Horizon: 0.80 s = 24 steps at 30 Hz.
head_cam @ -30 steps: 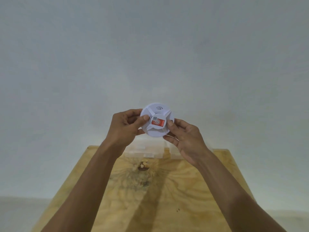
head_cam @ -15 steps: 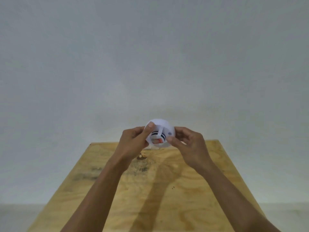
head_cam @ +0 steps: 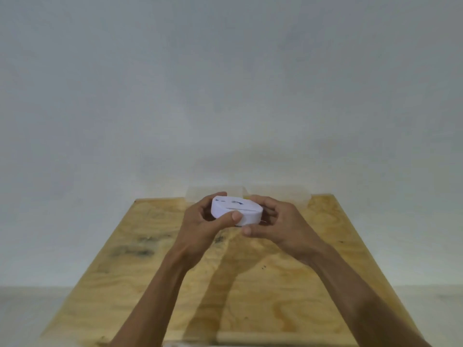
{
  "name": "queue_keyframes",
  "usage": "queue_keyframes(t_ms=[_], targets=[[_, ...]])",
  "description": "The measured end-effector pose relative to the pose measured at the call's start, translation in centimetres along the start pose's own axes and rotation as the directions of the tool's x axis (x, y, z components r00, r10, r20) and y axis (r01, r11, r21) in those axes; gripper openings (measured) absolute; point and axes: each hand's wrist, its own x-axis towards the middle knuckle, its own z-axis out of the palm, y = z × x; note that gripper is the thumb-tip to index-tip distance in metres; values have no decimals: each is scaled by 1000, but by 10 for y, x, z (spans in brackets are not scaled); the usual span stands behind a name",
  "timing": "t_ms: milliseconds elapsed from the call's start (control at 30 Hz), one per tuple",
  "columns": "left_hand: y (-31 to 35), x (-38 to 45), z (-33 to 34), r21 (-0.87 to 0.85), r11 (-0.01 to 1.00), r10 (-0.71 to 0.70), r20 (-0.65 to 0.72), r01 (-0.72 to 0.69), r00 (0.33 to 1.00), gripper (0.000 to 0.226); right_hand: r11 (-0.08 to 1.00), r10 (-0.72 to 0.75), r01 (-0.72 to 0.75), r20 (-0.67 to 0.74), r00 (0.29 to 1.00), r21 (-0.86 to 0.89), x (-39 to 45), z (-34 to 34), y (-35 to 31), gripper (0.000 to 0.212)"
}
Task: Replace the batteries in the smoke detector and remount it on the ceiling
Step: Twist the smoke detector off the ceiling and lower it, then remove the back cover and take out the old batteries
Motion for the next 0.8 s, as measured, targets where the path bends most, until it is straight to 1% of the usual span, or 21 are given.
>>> queue_keyframes(t_ms=[33,100,133,200,300,400,433,567,700,800], targets=[[-8,2,-3,13,1000,-12,26,12,1000,81,1000,15,-15,6,1000,17,3,0,7,95],[-23,4,-10,67,997,-48,75,43,996,84,1000,9,-9,-9,1000,-12,6,3,24,70],[-30,5,-13,108,993,-62,93,52,994,84,999,-2,2,-13,1000,-34,7,6,32,64],[-42,8,-19,198,979,-78,130,51,988,81,999,9,-11,-34,999,-52,8,11,50,68],[-56,10,-23,292,956,-86,192,27,978,69,995,41,-49,-87,995,-92,10,19,78,77],[-72,9,-25,324,946,-92,234,12,968,66,984,64,-84,-126,990,-155,10,28,100,104],[-77,9,-26,318,948,-99,238,19,966,68,982,73,-95,-135,988,-163,10,31,105,107],[-91,14,-33,341,940,-91,257,-2,962,74,977,58,-93,-182,982,-193,10,36,117,110],[-96,16,-37,377,926,-129,258,23,957,87,971,47,-92,-201,978,-222,10,37,118,108],[-93,15,-38,406,913,-143,272,22,952,97,968,41,-69,-120,992,-241,8,33,115,105]])
